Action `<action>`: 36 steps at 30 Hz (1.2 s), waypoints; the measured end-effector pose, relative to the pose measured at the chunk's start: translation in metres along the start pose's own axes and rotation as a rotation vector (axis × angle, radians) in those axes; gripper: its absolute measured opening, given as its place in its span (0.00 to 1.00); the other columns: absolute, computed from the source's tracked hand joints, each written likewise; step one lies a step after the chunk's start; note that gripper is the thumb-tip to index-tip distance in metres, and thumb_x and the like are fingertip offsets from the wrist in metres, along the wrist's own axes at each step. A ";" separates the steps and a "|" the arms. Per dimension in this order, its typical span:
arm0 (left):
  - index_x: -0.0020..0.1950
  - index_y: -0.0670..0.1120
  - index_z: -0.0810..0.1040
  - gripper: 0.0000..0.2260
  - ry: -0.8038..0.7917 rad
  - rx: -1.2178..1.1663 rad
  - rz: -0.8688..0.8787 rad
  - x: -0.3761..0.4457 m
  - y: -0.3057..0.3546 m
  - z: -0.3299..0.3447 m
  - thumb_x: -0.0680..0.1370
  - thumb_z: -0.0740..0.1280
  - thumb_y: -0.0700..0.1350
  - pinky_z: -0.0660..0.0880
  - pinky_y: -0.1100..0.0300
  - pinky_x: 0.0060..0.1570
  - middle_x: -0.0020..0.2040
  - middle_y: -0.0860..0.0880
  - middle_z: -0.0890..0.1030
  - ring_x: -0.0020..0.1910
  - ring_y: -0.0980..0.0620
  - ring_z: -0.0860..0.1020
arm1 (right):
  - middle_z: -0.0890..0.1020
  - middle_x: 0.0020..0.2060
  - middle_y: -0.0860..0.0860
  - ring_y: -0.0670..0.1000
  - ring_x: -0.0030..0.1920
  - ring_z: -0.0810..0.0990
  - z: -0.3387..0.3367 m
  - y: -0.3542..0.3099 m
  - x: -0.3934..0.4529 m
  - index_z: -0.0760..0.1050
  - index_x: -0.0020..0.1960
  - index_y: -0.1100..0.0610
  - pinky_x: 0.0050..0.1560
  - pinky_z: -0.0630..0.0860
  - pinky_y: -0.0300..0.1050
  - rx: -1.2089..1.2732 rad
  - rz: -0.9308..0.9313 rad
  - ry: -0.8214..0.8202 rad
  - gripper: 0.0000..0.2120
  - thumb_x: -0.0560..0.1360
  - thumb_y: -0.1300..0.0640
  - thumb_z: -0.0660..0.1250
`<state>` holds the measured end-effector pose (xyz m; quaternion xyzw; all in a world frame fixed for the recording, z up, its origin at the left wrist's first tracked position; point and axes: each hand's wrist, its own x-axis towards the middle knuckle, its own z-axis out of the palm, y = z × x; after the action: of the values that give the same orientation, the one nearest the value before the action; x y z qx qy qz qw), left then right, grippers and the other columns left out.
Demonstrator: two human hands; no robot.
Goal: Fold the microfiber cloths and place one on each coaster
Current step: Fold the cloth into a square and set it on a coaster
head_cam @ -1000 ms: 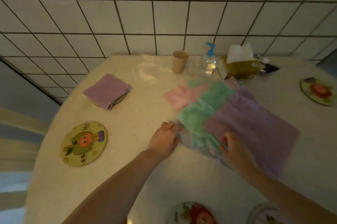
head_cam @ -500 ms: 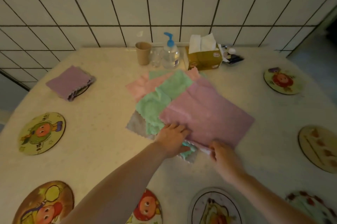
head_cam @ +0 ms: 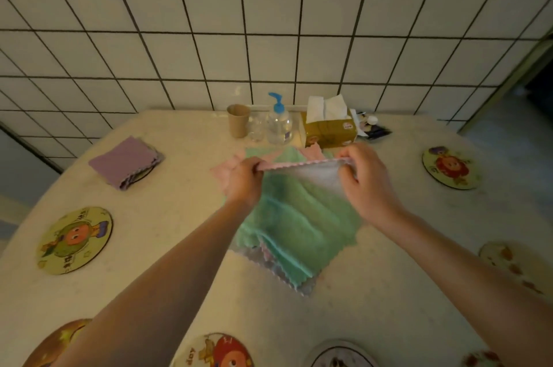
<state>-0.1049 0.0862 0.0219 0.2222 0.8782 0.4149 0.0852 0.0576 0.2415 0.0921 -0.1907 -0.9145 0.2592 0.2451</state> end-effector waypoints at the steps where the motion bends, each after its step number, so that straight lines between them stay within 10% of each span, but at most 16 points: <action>1: 0.50 0.43 0.81 0.09 0.043 -0.018 0.024 0.003 0.002 -0.018 0.76 0.62 0.36 0.73 0.55 0.47 0.47 0.44 0.82 0.47 0.45 0.78 | 0.74 0.45 0.48 0.47 0.45 0.72 -0.001 -0.010 0.007 0.73 0.50 0.58 0.43 0.69 0.40 0.036 -0.015 0.014 0.06 0.76 0.62 0.59; 7: 0.50 0.40 0.81 0.07 0.212 0.114 0.259 -0.004 -0.016 -0.123 0.75 0.65 0.34 0.64 0.70 0.44 0.47 0.46 0.81 0.45 0.53 0.74 | 0.73 0.43 0.48 0.48 0.45 0.71 0.017 -0.069 0.034 0.72 0.46 0.56 0.44 0.65 0.38 0.160 -0.142 0.024 0.06 0.75 0.62 0.58; 17: 0.54 0.40 0.81 0.09 0.264 0.419 0.500 -0.119 -0.151 -0.265 0.78 0.63 0.42 0.71 0.54 0.62 0.53 0.45 0.81 0.58 0.46 0.76 | 0.69 0.40 0.47 0.46 0.41 0.68 0.102 -0.184 -0.039 0.69 0.40 0.56 0.42 0.65 0.32 0.220 -0.333 -0.097 0.04 0.69 0.62 0.56; 29: 0.48 0.49 0.84 0.12 -0.287 0.475 0.520 -0.311 -0.304 -0.252 0.74 0.61 0.48 0.70 0.61 0.56 0.45 0.52 0.83 0.47 0.51 0.80 | 0.69 0.35 0.41 0.45 0.38 0.70 0.188 -0.176 -0.254 0.67 0.37 0.49 0.38 0.69 0.41 -0.103 -0.170 -0.709 0.09 0.68 0.62 0.63; 36: 0.51 0.55 0.82 0.13 -0.371 0.177 0.156 -0.334 -0.311 -0.258 0.78 0.59 0.57 0.71 0.71 0.49 0.46 0.63 0.82 0.46 0.65 0.78 | 0.76 0.36 0.48 0.42 0.36 0.71 0.182 -0.175 -0.298 0.72 0.37 0.57 0.36 0.66 0.35 -0.063 0.127 -0.796 0.07 0.73 0.64 0.63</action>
<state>0.0061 -0.4193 -0.0628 0.3686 0.8606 0.2936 0.1933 0.1603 -0.1082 -0.0483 -0.1390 -0.9319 0.2992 -0.1509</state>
